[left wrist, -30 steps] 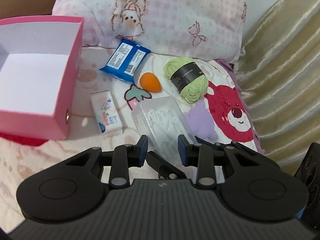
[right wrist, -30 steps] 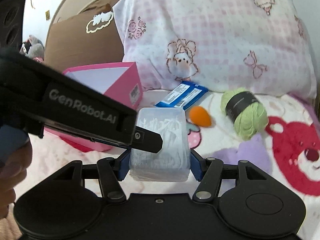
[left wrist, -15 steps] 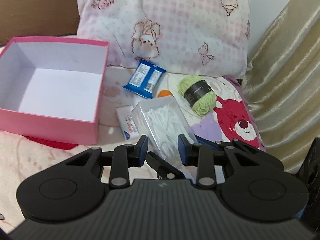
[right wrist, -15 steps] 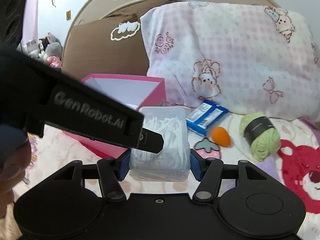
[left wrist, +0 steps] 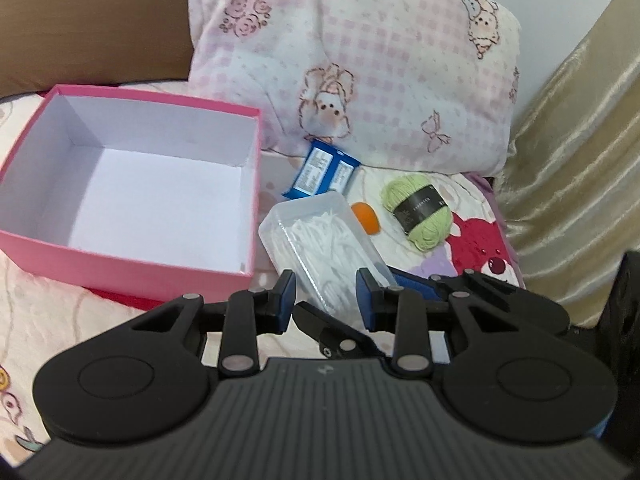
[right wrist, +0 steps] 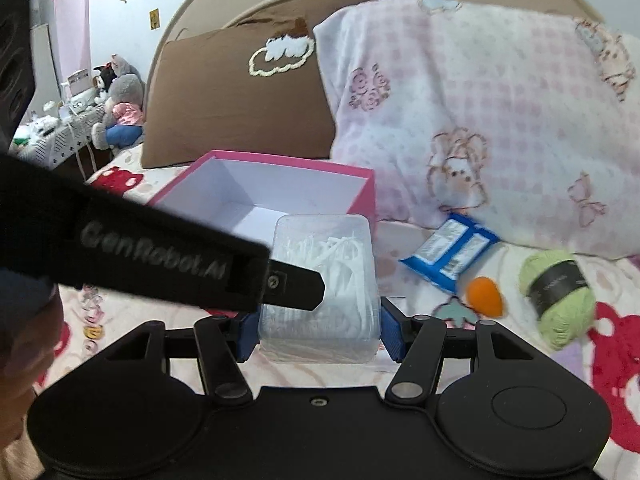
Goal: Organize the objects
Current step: 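Lift the floss-pick box with the right gripper and carry it over the pink box, then lower the floss-pick box into the pink box and open the right gripper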
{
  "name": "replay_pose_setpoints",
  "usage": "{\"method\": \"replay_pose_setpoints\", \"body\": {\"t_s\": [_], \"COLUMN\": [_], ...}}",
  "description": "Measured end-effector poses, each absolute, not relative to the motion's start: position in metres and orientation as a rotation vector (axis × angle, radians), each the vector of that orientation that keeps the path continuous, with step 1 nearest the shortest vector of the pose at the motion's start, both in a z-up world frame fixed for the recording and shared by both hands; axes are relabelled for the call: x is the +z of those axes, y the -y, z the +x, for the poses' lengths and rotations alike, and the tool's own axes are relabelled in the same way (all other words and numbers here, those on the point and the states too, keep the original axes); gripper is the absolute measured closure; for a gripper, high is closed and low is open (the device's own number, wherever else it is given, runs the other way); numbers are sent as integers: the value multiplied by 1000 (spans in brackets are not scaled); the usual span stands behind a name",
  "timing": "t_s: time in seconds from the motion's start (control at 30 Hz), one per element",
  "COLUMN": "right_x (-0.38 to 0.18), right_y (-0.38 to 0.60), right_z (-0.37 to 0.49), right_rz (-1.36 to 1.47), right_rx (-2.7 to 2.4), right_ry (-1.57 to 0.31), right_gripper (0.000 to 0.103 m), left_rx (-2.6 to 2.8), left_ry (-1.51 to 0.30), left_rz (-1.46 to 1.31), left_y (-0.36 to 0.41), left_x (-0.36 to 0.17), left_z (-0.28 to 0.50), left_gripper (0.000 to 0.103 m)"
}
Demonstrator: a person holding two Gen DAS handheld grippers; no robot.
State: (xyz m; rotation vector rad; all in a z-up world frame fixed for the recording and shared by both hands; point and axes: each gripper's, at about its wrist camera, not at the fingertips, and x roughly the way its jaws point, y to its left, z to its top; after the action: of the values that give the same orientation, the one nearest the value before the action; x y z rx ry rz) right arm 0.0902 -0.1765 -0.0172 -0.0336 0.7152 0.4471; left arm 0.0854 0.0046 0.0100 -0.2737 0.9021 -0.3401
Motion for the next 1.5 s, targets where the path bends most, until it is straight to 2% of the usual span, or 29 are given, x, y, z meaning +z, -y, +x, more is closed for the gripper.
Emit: {"method": "replay_pose_setpoints", "body": {"t_s": [0.37, 0.67, 1.07, 1.5], "right_x": [7, 23, -19, -58], "right_y": [132, 96, 39, 20], "right_z": [137, 202, 230, 253], "right_rz": [-197, -310, -460, -552], "right_rx": [525, 556, 643, 756], "right_ry": [-702, -800, -853, -848], "right_gripper": [39, 39, 39, 39], "left_rx": [-345, -356, -312, -254], "left_ry": [-900, -872, -936, -995], "left_rz": [-344, -398, -494, -446], "left_y": [-55, -88, -139, -149], "left_x": [25, 25, -29, -67], "left_z": [127, 173, 199, 218], "left_gripper": [72, 70, 70, 71]}}
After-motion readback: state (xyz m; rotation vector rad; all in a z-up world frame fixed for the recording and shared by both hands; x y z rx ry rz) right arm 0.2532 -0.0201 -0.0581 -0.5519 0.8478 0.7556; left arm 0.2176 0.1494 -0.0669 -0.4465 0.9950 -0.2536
